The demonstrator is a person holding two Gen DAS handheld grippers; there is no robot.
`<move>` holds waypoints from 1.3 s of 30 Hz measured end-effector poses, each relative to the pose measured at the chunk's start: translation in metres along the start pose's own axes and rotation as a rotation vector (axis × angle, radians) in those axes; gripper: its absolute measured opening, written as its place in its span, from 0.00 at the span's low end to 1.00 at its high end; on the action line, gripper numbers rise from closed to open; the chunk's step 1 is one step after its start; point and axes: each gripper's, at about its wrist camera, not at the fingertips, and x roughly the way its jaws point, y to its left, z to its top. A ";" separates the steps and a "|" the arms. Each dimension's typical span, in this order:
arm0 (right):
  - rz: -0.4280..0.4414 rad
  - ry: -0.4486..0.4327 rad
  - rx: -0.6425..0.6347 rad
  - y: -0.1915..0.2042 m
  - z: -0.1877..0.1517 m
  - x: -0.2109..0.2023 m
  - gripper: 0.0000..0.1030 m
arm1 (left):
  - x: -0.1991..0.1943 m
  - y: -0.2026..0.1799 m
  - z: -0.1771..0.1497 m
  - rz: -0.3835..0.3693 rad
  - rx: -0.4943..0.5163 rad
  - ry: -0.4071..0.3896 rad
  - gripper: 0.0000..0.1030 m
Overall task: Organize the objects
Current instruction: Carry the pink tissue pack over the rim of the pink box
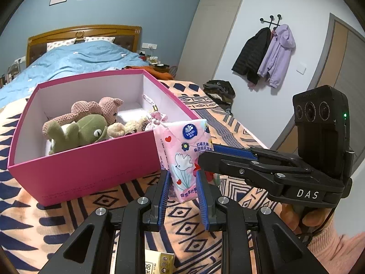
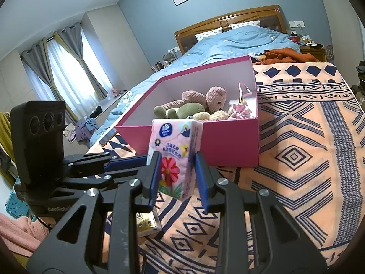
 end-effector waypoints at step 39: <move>0.008 -0.032 -0.013 -0.004 0.026 0.002 0.32 | -0.002 0.004 0.027 0.021 0.022 -0.027 0.23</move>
